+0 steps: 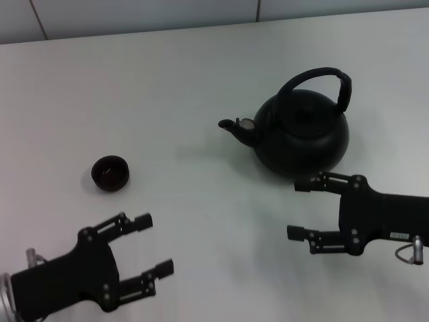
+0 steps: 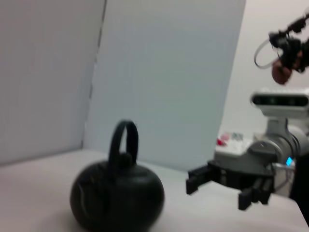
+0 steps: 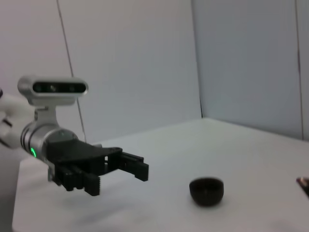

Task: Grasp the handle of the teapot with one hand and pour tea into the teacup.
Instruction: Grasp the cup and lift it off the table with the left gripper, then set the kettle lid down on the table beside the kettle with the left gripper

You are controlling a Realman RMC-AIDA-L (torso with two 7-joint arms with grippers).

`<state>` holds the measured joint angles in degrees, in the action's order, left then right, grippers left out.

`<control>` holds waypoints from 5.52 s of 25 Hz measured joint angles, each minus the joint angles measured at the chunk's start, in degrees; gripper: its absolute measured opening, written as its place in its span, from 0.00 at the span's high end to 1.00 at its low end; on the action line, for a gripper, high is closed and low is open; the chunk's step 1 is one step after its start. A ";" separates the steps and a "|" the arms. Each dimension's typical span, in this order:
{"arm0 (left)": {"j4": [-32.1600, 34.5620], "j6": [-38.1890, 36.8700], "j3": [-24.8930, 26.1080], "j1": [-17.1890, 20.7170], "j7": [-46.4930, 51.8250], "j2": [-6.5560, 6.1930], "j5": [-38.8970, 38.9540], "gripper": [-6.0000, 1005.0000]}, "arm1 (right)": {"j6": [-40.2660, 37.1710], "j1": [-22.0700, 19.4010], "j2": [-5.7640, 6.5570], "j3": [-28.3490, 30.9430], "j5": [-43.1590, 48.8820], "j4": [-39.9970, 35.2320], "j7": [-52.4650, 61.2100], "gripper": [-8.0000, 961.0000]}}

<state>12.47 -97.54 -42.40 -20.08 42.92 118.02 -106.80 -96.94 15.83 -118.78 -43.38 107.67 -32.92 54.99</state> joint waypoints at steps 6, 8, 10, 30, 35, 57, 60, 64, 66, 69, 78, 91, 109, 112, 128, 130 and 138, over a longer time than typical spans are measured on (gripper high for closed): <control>0.60 2.71 -0.74 0.38 0.01 0.03 -1.95 0.21 | 2.56 -1.44 -0.09 0.88 1.38 0.27 -2.55 0.14; 0.75 3.02 -0.70 0.48 0.03 0.01 -1.96 0.21 | 2.84 -1.68 -0.10 0.93 1.45 0.29 -2.65 0.14; 0.83 3.26 -0.54 0.64 0.03 -0.03 -1.97 0.22 | 3.25 -2.23 -0.11 0.93 1.51 0.44 -3.17 0.14; 0.99 3.70 0.38 0.28 0.05 0.01 -1.50 0.24 | 4.05 -2.96 -0.21 1.64 1.20 1.72 -4.87 0.14; 0.98 3.79 1.49 0.25 -0.15 0.17 -1.43 0.24 | 4.05 -2.65 -0.21 1.64 1.09 1.73 -4.89 0.14; -3.15 13.17 25.24 1.42 -13.40 0.53 -2.02 0.26 | 4.34 -1.31 -0.21 2.43 0.95 1.72 -4.90 0.14; -3.29 16.68 23.96 0.82 -13.42 0.57 -2.05 0.26 | 4.48 -1.31 -0.21 2.43 0.95 1.72 -4.90 0.14; -3.41 19.62 21.93 0.26 -13.44 0.57 -2.05 0.27 | 4.49 -1.33 -0.21 2.83 0.95 1.72 -4.90 0.14; -3.45 20.45 21.47 0.02 -13.44 0.58 -2.05 0.27 | 4.50 -1.33 -0.21 3.03 0.95 1.72 -4.90 0.14; -3.65 21.22 21.39 -0.58 -13.43 0.64 -2.04 0.27 | 4.50 -1.33 -0.21 3.23 0.95 1.72 -4.90 0.14; -6.08 26.44 21.39 -3.84 -13.44 0.71 -1.73 0.28 | 4.21 -1.33 -0.21 3.21 0.95 1.72 -4.90 0.14; -7.25 30.62 21.43 -7.13 -13.00 0.80 -1.70 0.29 | 4.04 -1.28 -0.21 3.22 0.96 1.72 -4.90 0.14; -8.00 30.77 21.39 -8.14 -12.86 0.79 -1.98 0.31 | 4.13 -0.92 -0.21 3.22 0.95 1.72 -4.90 0.14; -8.25 29.29 21.39 -8.29 -12.86 0.79 -1.90 0.32 | 4.14 -0.90 -0.21 3.22 0.96 1.72 -4.90 0.14; -17.89 30.43 20.35 -18.53 -13.49 1.10 -2.33 0.29 | 3.76 -0.89 -0.21 3.46 0.96 1.67 -4.90 0.14; -18.34 30.79 20.35 -18.91 -13.55 1.11 -2.62 0.29 | 3.54 -0.89 -0.21 3.69 0.96 1.63 -4.90 0.14; -21.62 35.26 21.86 -19.79 -17.44 1.14 -3.47 0.28 | 3.41 -0.89 -0.21 3.75 0.96 1.42 -4.90 0.14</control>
<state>-9.15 -62.29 -20.54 -39.87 25.48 119.16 -110.26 -93.53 14.94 -118.99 -39.63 108.63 -31.50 50.09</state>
